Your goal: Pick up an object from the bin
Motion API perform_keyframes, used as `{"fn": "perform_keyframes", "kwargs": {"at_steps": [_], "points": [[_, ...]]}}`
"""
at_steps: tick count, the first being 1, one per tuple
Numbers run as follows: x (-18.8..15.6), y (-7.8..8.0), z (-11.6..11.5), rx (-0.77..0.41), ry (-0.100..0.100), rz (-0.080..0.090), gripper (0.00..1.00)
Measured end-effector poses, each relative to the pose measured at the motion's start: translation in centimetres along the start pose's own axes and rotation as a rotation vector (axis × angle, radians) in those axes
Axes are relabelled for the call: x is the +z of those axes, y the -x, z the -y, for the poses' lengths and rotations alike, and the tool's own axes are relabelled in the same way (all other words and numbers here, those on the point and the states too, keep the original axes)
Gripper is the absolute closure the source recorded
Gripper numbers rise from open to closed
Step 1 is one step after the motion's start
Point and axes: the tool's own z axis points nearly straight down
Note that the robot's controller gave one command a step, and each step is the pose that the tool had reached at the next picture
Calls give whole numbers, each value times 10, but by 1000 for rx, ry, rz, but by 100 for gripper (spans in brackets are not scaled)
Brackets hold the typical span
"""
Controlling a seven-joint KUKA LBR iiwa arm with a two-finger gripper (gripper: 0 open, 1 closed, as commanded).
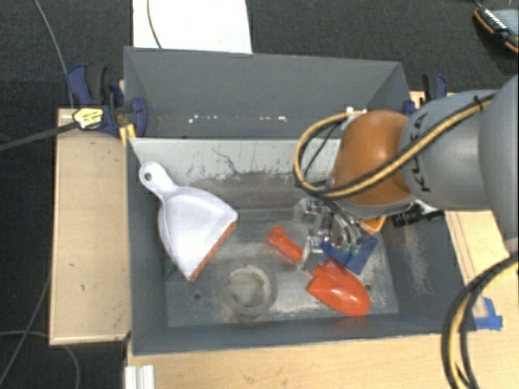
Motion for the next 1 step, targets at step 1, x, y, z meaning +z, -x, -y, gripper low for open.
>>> {"fn": "perform_keyframes", "kwargs": {"at_steps": [1], "points": [[11,-37,14,-49,-14,-11,0]]}}
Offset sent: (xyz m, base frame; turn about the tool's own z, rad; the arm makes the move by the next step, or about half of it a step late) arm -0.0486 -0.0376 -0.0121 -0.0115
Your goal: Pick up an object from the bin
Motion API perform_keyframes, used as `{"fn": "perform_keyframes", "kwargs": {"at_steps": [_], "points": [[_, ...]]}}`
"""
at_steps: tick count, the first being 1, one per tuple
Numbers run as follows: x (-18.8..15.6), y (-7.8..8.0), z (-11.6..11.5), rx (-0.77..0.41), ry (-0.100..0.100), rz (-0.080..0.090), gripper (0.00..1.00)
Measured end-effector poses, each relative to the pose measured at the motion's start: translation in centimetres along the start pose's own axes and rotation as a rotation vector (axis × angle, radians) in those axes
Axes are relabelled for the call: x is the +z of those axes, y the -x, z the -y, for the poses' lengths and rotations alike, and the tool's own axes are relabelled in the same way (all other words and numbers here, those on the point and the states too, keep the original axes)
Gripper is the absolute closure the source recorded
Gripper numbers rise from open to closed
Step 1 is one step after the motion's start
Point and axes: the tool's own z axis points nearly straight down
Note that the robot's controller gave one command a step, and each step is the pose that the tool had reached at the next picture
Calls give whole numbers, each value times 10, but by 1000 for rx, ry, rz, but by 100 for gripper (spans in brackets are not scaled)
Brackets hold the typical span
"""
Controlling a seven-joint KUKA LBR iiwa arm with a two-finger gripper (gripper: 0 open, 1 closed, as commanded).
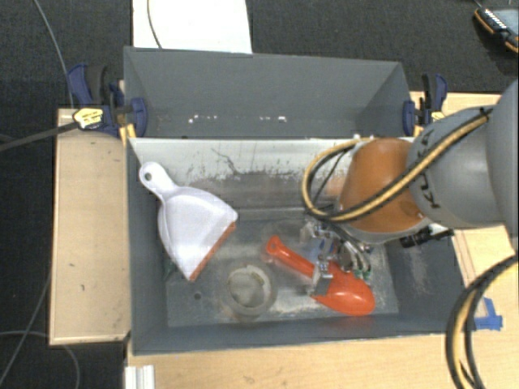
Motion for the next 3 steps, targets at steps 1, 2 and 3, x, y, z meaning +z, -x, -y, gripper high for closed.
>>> {"fn": "perform_keyframes", "kwargs": {"at_steps": [1,2,3], "points": [[-1,-10,28,44,10,11,0],[-1,0,1,11,4,7,0],[-1,-5,13,33,7,12,100]]}}
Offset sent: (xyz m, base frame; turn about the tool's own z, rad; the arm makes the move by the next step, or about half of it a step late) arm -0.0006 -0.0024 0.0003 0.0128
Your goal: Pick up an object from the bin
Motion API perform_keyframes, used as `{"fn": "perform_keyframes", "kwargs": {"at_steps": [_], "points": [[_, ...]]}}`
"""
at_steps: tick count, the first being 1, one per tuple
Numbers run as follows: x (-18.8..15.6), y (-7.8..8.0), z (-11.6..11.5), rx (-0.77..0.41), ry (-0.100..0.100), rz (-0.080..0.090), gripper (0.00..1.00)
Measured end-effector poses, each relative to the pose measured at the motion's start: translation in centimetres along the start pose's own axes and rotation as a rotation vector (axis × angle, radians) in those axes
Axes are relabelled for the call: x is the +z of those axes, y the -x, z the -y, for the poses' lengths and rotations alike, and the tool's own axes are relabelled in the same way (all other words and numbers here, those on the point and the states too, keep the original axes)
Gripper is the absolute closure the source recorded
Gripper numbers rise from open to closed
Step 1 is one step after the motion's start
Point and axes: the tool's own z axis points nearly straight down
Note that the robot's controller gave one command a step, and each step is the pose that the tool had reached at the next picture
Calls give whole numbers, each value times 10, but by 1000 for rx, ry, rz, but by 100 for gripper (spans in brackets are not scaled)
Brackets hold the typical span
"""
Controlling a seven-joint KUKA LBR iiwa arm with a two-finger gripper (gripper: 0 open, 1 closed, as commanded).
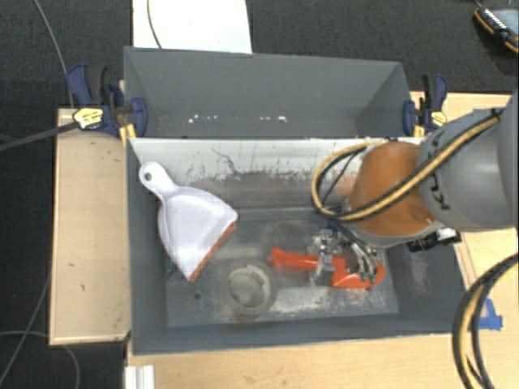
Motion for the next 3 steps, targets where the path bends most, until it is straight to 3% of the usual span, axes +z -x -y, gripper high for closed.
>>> {"fn": "perform_keyframes", "kwargs": {"at_steps": [1,2,3], "points": [[0,0,0,0,0,0,100],[0,-5,-16,-254,1,-3,100],[-112,-12,16,-11,0,9,100]]}}
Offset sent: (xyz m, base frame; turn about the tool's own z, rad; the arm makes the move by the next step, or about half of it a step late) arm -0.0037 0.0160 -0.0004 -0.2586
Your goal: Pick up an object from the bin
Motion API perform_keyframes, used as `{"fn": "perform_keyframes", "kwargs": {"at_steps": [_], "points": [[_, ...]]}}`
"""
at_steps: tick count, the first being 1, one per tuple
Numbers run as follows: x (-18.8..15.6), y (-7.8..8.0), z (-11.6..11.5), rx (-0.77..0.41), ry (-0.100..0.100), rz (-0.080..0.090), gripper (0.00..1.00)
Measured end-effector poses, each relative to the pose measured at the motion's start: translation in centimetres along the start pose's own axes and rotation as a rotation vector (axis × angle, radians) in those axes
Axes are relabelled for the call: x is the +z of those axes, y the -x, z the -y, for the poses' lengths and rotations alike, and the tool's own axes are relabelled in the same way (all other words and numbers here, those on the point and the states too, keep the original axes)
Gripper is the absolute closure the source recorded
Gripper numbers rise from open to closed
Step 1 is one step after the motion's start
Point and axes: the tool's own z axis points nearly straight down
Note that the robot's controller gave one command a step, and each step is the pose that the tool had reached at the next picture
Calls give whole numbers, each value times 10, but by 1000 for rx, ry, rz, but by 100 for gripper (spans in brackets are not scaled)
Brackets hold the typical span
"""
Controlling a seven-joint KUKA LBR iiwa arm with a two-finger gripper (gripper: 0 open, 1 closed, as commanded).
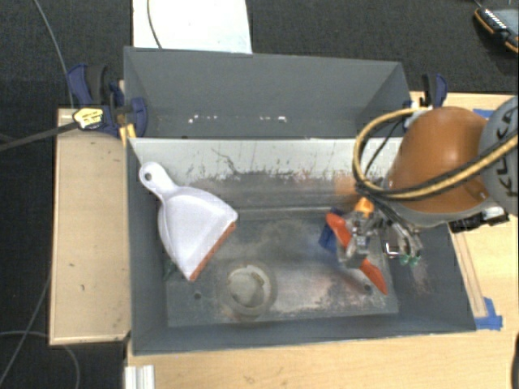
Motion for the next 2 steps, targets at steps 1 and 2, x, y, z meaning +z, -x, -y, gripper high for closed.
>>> {"fn": "perform_keyframes", "kwargs": {"at_steps": [1,2], "points": [[96,-1,-23,-209,5,-20,100],[34,-16,1,-40,-1,13,100]]}}
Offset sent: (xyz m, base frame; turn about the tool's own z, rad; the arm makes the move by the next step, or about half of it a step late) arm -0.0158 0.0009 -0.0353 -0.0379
